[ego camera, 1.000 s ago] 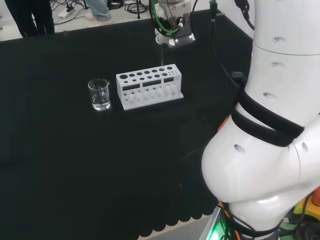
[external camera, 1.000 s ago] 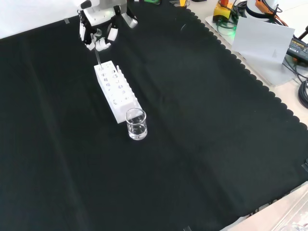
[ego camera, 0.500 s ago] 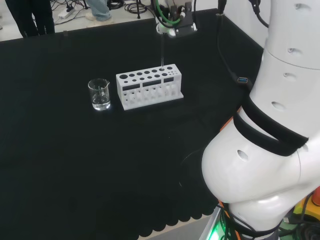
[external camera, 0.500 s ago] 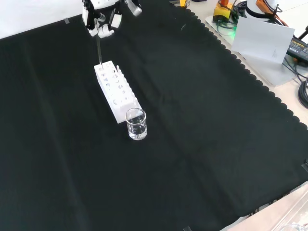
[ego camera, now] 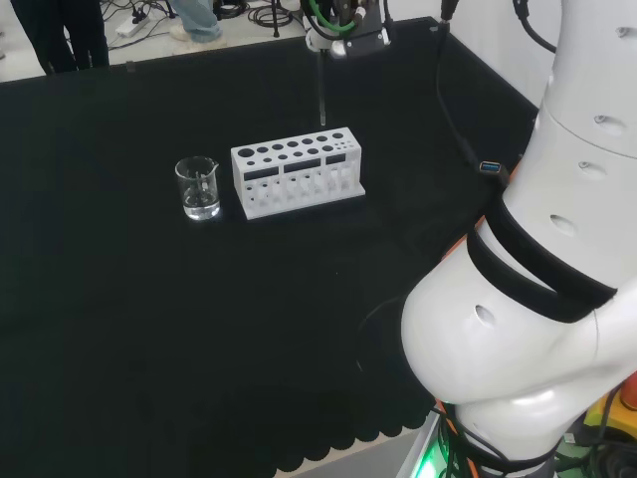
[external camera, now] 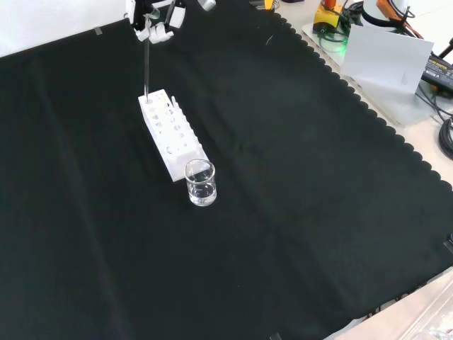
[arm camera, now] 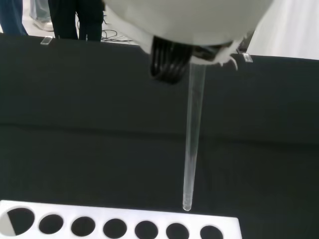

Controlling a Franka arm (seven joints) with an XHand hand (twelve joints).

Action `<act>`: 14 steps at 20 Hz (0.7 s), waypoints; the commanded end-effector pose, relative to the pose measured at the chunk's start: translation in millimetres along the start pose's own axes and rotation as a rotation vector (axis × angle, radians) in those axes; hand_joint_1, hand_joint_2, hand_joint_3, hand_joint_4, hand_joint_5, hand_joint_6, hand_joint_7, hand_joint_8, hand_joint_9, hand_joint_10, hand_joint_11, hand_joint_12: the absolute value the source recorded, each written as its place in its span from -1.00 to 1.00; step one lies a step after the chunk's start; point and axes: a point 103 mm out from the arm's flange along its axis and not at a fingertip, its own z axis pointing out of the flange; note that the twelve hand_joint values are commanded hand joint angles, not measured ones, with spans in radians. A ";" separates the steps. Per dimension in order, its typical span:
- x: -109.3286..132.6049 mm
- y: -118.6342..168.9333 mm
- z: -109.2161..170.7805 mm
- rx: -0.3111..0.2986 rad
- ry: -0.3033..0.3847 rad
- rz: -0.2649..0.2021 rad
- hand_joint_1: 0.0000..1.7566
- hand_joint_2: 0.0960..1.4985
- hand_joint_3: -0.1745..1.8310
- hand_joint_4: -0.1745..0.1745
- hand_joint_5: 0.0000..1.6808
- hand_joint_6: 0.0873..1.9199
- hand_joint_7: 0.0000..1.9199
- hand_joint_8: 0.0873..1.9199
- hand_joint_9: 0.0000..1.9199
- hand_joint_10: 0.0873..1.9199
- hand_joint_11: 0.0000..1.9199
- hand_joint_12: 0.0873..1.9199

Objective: Take the glass rod from the white test tube rack.

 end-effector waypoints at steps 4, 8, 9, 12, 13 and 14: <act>12.5 -20.4 -22.8 -0.007 0.003 -0.007 0.52 -0.41 0.07 -1.00 0.56 -0.56 0.43 -0.18 0.81 -0.35 0.78 -0.39; 20.1 -26.7 -24.3 -0.012 0.006 -0.020 0.52 -0.42 0.08 -1.00 0.57 -0.56 0.44 -0.18 0.81 -0.35 0.78 -0.39; 22.4 -28.3 -25.3 -0.014 0.008 -0.023 0.52 -0.42 0.08 -1.00 0.57 -0.56 0.44 -0.18 0.81 -0.35 0.78 -0.39; 28.2 -30.3 -29.6 -0.017 0.008 -0.033 0.52 -0.42 0.08 -1.00 0.57 -0.56 0.44 -0.18 0.81 -0.35 0.78 -0.39; 29.2 -30.1 -30.9 -0.018 0.007 -0.034 0.52 -0.42 0.08 -1.00 0.57 -0.57 0.44 -0.18 0.81 -0.35 0.78 -0.39; 29.9 -29.9 -31.8 -0.019 0.005 -0.033 0.52 -0.42 0.08 -1.00 0.57 -0.57 0.44 -0.18 0.81 -0.35 0.78 -0.39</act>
